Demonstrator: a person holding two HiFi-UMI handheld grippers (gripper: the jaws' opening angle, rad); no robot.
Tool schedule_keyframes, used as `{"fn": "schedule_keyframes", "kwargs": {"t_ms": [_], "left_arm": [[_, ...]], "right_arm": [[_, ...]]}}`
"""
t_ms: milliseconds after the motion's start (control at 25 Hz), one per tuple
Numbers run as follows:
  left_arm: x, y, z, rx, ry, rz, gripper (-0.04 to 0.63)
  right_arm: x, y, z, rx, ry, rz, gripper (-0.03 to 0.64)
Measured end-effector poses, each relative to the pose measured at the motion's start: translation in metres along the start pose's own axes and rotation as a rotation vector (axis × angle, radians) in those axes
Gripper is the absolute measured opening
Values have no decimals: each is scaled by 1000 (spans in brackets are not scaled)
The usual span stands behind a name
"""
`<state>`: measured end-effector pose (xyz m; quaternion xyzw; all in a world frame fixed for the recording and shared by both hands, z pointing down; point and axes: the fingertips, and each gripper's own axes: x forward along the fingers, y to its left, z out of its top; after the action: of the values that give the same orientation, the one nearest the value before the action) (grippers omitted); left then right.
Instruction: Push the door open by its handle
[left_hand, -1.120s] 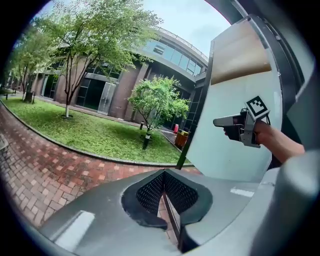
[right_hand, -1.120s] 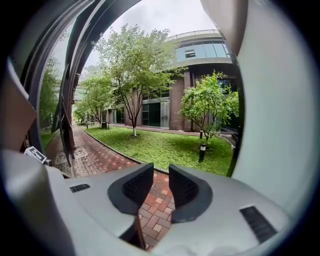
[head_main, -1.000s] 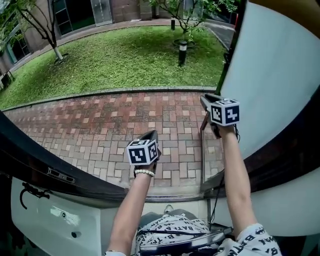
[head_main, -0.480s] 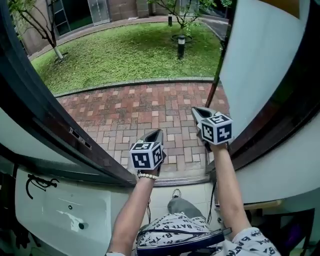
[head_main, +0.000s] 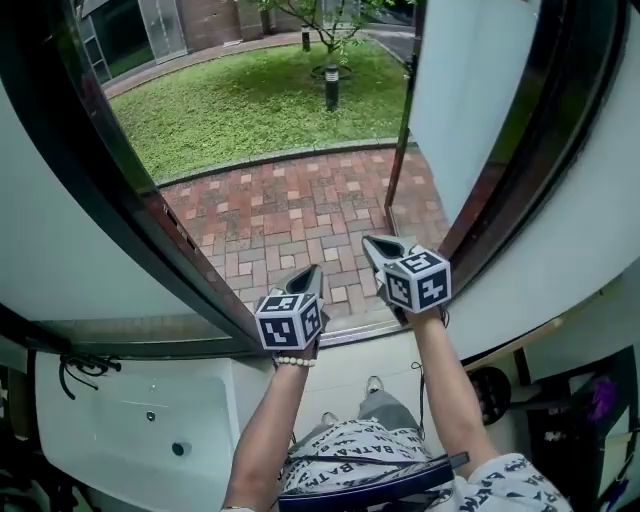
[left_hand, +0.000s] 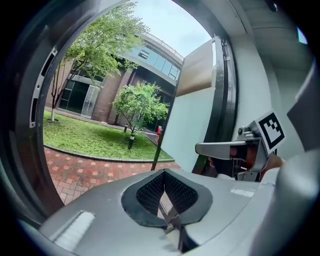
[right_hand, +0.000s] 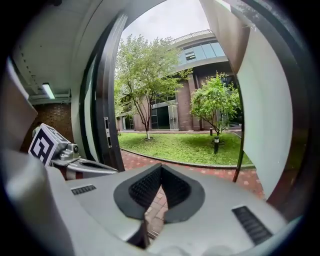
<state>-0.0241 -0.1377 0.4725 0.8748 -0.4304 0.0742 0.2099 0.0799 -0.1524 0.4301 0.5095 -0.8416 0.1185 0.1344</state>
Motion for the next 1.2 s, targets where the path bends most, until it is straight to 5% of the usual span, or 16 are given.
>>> {"fn": "schedule_keyframes", "kwargs": {"t_ms": [520, 1200], "left_arm": [[-77, -71, -43, 27, -5, 21, -6], [-227, -224, -195, -57, 47, 63, -6]], "right_arm": [[-96, 63, -84, 0, 70, 5, 9], [-306, 152, -192, 8, 105, 69, 9]]}}
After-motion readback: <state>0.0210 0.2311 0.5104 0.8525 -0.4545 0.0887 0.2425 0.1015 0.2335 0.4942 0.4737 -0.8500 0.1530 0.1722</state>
